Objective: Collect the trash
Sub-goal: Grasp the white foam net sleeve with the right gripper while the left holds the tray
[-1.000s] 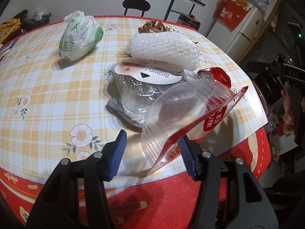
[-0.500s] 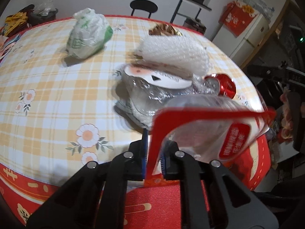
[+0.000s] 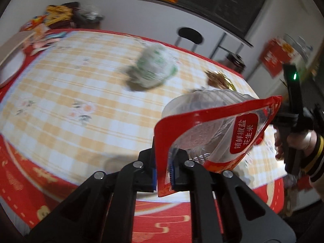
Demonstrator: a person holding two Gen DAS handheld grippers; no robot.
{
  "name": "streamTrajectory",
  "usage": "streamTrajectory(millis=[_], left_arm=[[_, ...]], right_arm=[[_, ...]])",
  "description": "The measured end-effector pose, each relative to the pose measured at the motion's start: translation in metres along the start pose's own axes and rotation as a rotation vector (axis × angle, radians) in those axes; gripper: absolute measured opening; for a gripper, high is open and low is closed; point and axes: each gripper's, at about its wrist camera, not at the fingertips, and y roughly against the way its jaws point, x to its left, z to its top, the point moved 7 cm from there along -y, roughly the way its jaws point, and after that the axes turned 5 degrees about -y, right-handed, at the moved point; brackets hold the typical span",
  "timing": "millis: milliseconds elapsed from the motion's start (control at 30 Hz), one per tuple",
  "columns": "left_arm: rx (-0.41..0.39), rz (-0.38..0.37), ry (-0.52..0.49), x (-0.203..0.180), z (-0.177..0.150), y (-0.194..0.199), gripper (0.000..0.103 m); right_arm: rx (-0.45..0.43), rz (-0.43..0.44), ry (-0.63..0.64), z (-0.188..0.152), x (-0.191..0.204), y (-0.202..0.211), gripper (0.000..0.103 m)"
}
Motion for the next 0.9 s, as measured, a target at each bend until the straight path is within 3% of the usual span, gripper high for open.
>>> streamTrajectory(millis=[100, 167, 333, 567, 900], left_arm=[[-0.021, 0.028, 0.042, 0.021, 0.002, 0.010, 0.013], [-0.033, 0.042, 0.062, 0.035, 0.003, 0.017, 0.013], [-0.048, 0.056, 0.096, 0.054, 0.005, 0.027, 0.013], [-0.074, 0.046, 0.088, 0.062, 0.023, 0.030, 0.013], [-0.091, -0.005, 0.026, 0.055, 0.051, 0.026, 0.013]], right_arm=[[0.056, -0.012, -0.010, -0.003, 0.003, -0.014, 0.084], [0.079, -0.018, -0.006, -0.008, 0.005, -0.017, 0.069], [0.068, -0.013, -0.032, -0.008, 0.009, -0.008, 0.053], [0.008, 0.046, -0.055, -0.007, 0.022, 0.025, 0.045], [-0.079, 0.089, -0.164, -0.012, 0.019, 0.062, 0.043]])
